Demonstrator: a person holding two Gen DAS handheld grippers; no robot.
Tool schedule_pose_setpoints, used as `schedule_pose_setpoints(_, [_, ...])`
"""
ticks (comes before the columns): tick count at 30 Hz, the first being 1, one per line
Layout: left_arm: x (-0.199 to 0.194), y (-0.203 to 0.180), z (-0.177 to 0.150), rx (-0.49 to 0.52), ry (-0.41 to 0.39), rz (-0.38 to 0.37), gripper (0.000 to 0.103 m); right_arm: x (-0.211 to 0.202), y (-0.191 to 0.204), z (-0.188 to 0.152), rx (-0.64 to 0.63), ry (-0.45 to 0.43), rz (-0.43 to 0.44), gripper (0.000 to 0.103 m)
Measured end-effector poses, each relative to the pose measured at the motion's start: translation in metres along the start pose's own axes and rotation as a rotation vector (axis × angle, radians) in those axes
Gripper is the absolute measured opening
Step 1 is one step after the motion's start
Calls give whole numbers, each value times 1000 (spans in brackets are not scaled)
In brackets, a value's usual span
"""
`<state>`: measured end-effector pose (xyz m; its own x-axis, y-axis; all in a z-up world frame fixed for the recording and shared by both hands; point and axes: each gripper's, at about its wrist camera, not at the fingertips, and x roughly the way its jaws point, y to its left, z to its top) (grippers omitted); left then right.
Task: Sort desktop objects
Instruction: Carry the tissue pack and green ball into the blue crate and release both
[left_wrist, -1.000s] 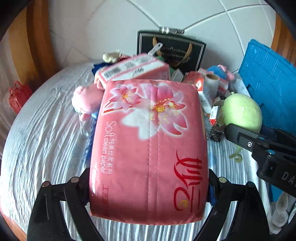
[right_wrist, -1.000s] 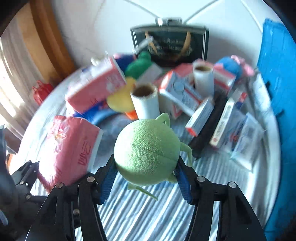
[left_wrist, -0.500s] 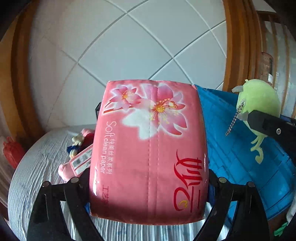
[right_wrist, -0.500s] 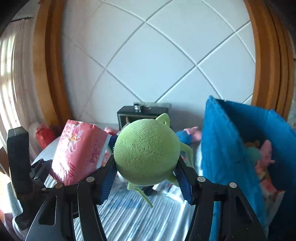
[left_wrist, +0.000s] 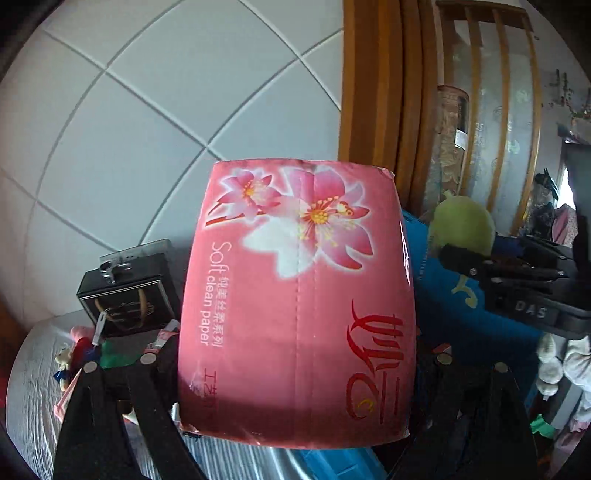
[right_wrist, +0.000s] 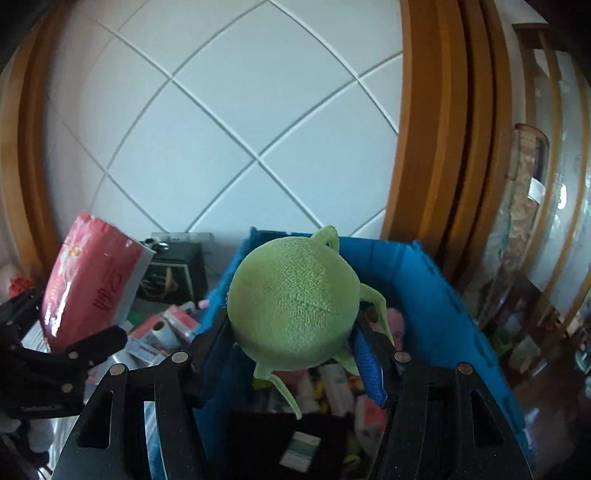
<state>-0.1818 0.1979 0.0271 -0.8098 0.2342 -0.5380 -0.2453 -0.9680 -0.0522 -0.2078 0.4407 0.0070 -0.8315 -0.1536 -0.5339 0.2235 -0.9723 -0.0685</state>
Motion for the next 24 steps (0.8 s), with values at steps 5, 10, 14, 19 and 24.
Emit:
schedule_pose_setpoints(5, [73, -53, 18, 20, 165, -23, 90, 72, -67, -3, 86, 173, -5, 61])
schedule_pose_setpoints(10, [152, -84, 10, 45, 378, 7, 90, 136, -122, -34, 148, 358, -43, 61])
schedule_pose_setpoints(14, [193, -104, -4, 62, 479, 32, 91, 164, -142, -60, 188, 453, -30, 61])
schedule_pose_setpoints(19, [229, -118, -19, 78, 554, 52, 91, 185, -151, -83, 202, 575, -39, 61])
schedule_pose_setpoints(24, [241, -127, -20, 101, 617, 63, 91, 191, -155, -87, 222, 619, -5, 64])
